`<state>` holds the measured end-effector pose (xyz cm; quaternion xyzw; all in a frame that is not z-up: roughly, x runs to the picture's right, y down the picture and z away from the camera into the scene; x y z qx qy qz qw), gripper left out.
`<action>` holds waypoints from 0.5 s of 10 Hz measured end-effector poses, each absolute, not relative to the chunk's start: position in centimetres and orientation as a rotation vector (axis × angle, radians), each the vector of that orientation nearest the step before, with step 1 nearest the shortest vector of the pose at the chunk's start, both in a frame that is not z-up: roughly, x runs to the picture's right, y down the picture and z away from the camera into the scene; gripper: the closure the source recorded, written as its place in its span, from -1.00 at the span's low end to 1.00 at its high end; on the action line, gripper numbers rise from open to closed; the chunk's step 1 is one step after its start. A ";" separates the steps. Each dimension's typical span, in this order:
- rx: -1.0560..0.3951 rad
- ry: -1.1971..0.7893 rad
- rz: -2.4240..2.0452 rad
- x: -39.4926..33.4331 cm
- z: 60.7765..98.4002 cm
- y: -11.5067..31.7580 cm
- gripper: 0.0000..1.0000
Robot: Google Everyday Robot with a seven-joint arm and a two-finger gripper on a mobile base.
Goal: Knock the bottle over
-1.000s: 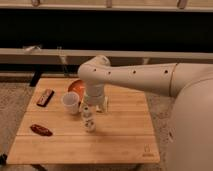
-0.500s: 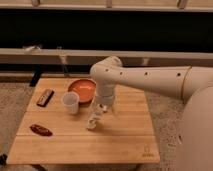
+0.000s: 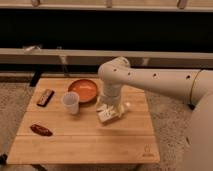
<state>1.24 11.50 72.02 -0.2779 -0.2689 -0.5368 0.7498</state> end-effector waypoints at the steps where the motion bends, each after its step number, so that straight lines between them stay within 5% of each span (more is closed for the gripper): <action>1: -0.607 -0.589 -1.175 1.1 72.0 11.5 -0.60; 5: -0.607 -0.589 -1.176 1.1 72.0 11.5 -0.60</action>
